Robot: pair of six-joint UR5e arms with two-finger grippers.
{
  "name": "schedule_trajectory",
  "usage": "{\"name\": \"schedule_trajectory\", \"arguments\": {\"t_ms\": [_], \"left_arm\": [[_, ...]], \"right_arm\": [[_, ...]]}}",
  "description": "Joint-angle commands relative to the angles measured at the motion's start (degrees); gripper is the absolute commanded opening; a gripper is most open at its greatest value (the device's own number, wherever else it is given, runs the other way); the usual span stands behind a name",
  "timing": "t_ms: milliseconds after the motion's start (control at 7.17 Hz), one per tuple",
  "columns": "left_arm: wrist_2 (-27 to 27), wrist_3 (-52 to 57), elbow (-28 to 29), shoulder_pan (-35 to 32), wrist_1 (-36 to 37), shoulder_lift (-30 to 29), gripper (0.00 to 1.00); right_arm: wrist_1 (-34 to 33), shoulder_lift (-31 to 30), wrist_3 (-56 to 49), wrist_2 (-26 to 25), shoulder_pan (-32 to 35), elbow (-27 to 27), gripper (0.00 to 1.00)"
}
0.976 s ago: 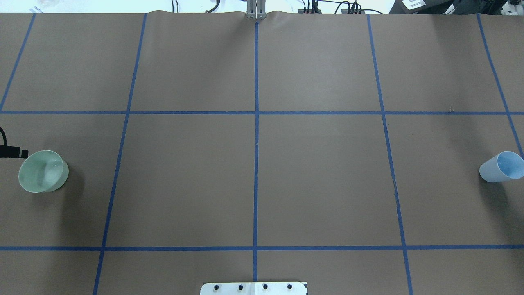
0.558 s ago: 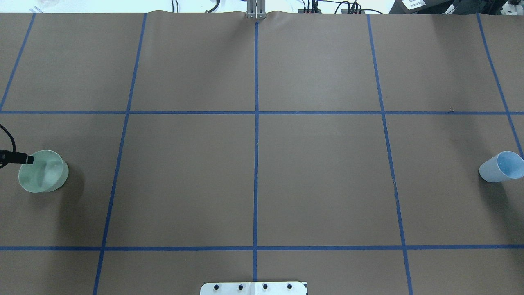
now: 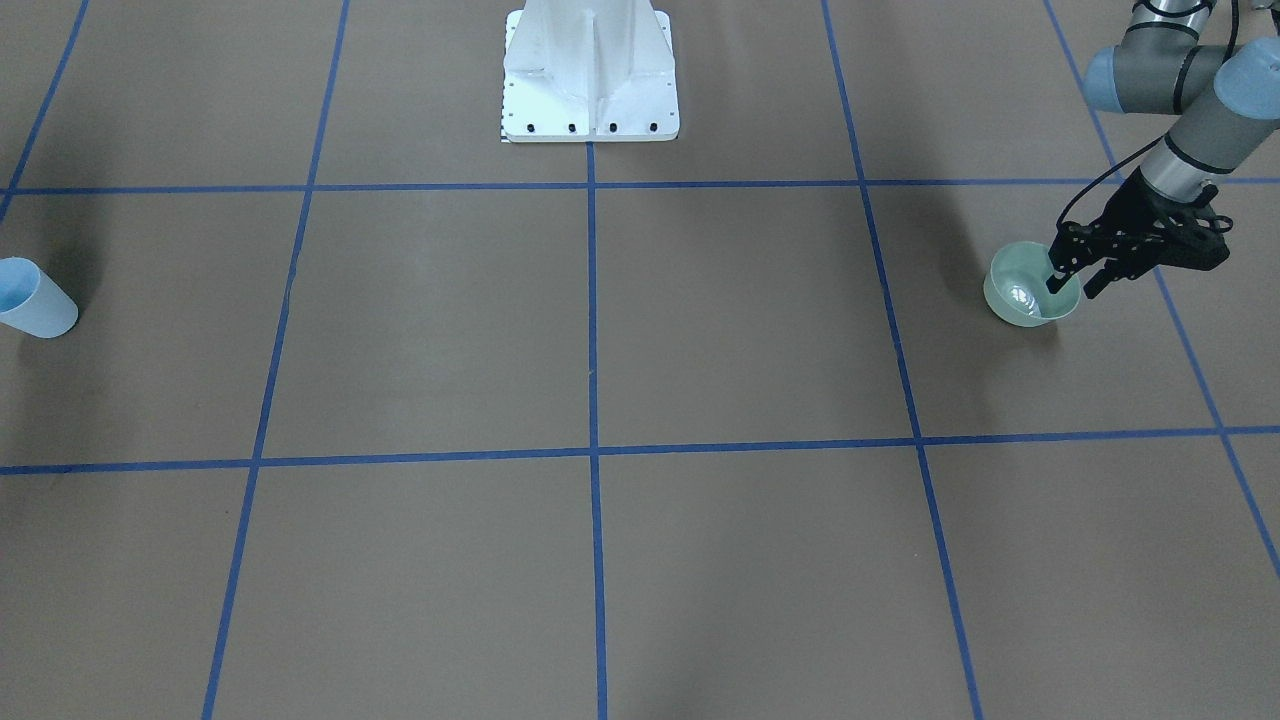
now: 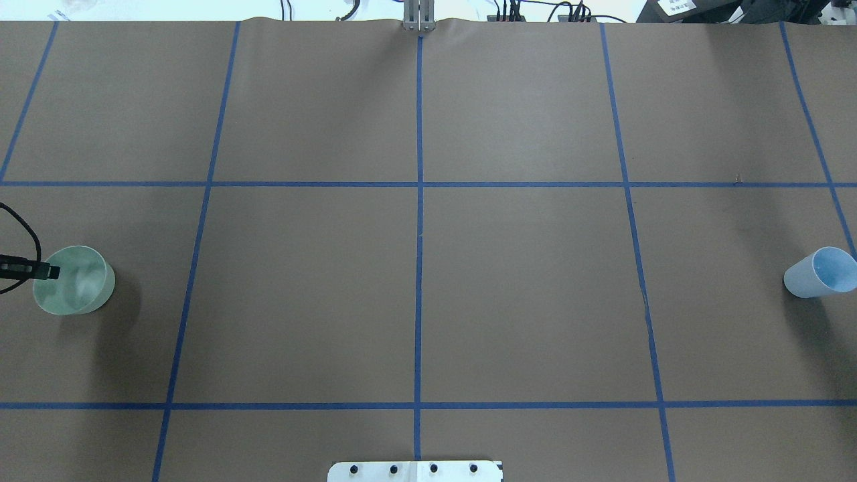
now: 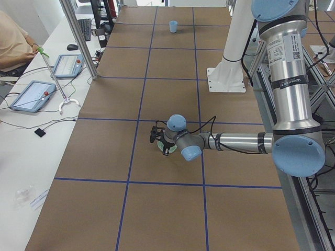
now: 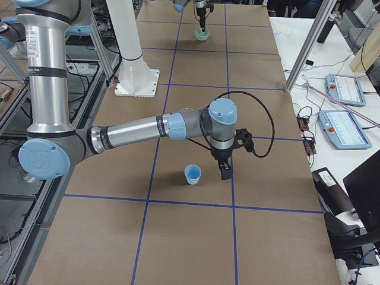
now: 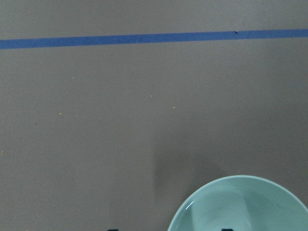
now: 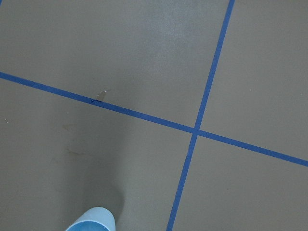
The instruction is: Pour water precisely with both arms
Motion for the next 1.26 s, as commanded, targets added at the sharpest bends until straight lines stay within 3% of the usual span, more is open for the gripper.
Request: {"name": "schedule_trajectory", "arguments": {"t_ms": [0,418,837,1116], "left_arm": [[-0.3,0.1,-0.5,0.2,-0.8,-0.3,0.00],[-6.8,-0.9,-5.4,0.1,3.4,-4.9,0.00],[-6.5,-4.4,-8.8,0.3,23.3,-20.8,0.00],[-3.9,-10.3,-8.1,6.3,27.3,-28.9,0.00]], "right_arm": [[0.0,0.0,0.1,0.0,0.0,0.0,1.00],[0.0,0.0,0.1,0.0,0.0,-0.1,1.00],[-0.1,0.1,0.1,0.1,0.0,-0.4,1.00],[-0.1,0.1,0.2,0.1,0.0,-0.5,1.00]]}}
